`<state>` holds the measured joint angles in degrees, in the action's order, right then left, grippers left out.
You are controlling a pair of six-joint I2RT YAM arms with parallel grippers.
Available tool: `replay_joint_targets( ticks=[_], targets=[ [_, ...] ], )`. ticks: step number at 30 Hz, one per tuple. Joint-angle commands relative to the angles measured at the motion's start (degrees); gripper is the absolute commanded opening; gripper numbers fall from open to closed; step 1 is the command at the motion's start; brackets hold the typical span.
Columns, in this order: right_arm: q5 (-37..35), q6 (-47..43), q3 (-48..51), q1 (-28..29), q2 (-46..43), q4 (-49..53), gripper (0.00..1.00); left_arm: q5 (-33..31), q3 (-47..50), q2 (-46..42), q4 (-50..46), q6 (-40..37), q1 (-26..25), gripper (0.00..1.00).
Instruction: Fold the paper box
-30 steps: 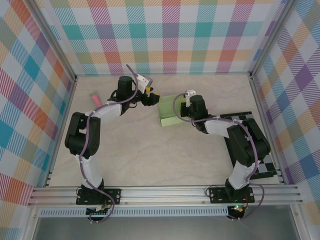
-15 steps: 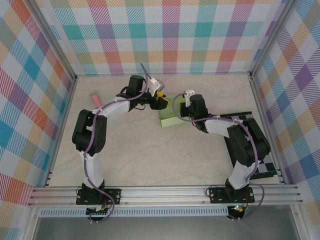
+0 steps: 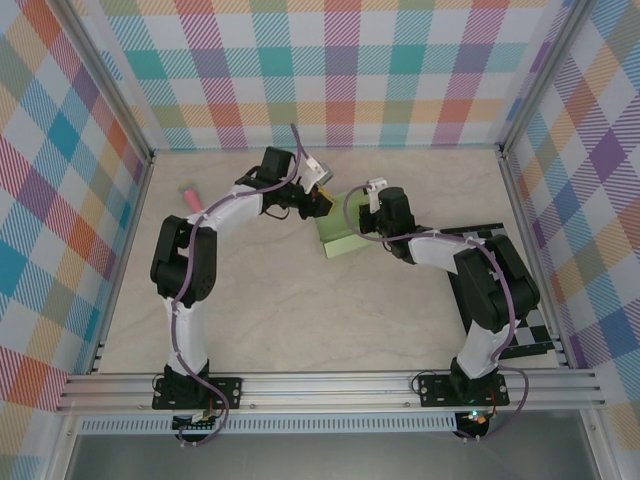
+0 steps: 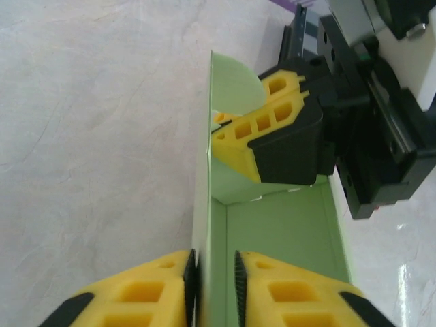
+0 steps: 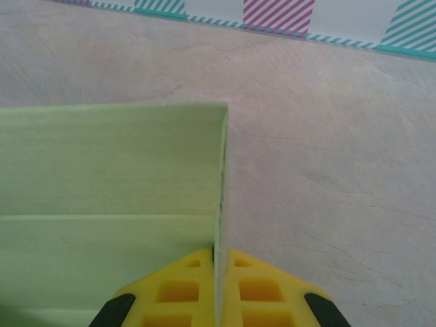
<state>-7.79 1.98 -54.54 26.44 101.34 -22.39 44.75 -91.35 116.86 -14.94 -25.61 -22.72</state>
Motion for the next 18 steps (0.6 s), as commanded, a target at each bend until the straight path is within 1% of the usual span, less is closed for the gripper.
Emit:
replay_joint_targets(
  ticks=[1,3,5,6,9,10,13,18],
  targets=[
    [1.1,-1.1,-1.4,-0.2,0.8,0.4,0.00,-0.2,-1.7,1.1,-4.6,-2.9,-0.9,0.19],
    [1.1,-1.0,-1.2,-0.2,0.6,0.4,0.00,-0.9,-2.2,1.4,-5.5,-3.7,-1.1,0.13],
    [1.1,-0.9,-1.0,-0.2,0.4,0.6,0.06,-1.3,-2.6,1.7,-5.8,-4.1,-1.1,0.08],
    [1.1,-1.0,-1.0,-0.2,0.2,0.6,0.07,-1.4,-2.7,1.9,-6.1,-4.3,-1.1,0.07],
    [1.1,-1.4,-0.7,-0.2,-0.6,1.0,0.06,-2.1,-2.8,2.0,-6.6,-5.2,-1.1,0.01],
    [1.2,-1.4,-0.7,-0.2,-1.0,1.2,0.06,-2.4,-2.9,2.1,-6.9,-5.5,-1.1,0.00],
    [2.2,-1.9,-0.7,-0.4,-2.3,2.0,0.16,-2.6,-3.0,2.2,-7.5,-6.5,-1.1,0.00],
    [4.4,-2.8,0.7,-1.3,-5.2,3.1,0.27,-2.5,-3.1,2.3,-7.6,-7.0,-1.2,0.00]
  ],
)
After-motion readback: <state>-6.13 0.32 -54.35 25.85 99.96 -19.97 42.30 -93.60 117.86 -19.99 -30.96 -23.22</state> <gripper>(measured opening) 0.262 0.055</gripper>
